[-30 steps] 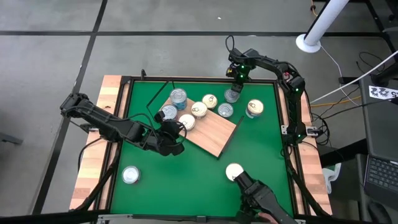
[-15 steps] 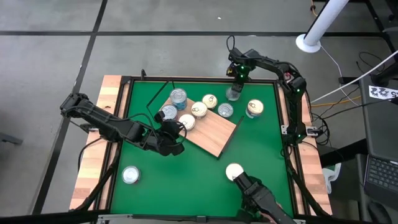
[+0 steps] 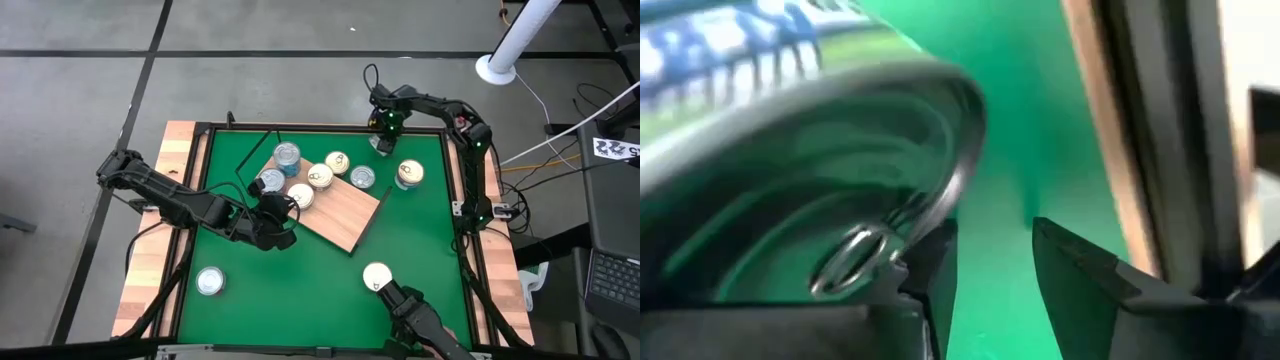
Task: Stack canned seafood by type on shelf
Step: Put the green can on the shelf
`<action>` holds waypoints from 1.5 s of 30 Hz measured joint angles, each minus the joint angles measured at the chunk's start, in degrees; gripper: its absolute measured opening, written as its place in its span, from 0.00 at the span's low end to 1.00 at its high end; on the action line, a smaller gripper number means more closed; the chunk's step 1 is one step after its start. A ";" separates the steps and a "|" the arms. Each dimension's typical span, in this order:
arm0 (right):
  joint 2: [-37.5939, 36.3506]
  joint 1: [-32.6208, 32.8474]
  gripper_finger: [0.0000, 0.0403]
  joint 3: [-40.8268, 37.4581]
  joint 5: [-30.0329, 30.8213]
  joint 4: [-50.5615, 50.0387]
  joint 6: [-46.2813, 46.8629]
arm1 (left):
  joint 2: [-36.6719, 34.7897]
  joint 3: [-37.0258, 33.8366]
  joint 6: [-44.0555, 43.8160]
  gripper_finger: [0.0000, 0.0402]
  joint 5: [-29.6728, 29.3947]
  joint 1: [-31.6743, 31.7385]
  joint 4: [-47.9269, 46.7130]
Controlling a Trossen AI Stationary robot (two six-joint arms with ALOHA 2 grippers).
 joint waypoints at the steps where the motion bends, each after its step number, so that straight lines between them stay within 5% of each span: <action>1: 0.00 0.01 0.33 0.07 0.32 0.18 -0.01 | 0.00 0.00 0.00 0.08 0.00 0.00 0.00; 16: -0.14 -0.11 0.33 -1.81 -7.35 0.52 0.61 | 0.00 0.00 0.00 0.08 0.00 0.00 0.00; 37: -0.57 0.01 0.33 -7.07 -6.69 6.16 1.08 | 0.38 0.00 0.57 0.08 -0.06 1.04 3.38; 45: -0.57 0.01 0.33 -7.09 -6.56 6.31 1.08 | 4.81 0.00 16.58 0.08 -0.09 8.45 17.55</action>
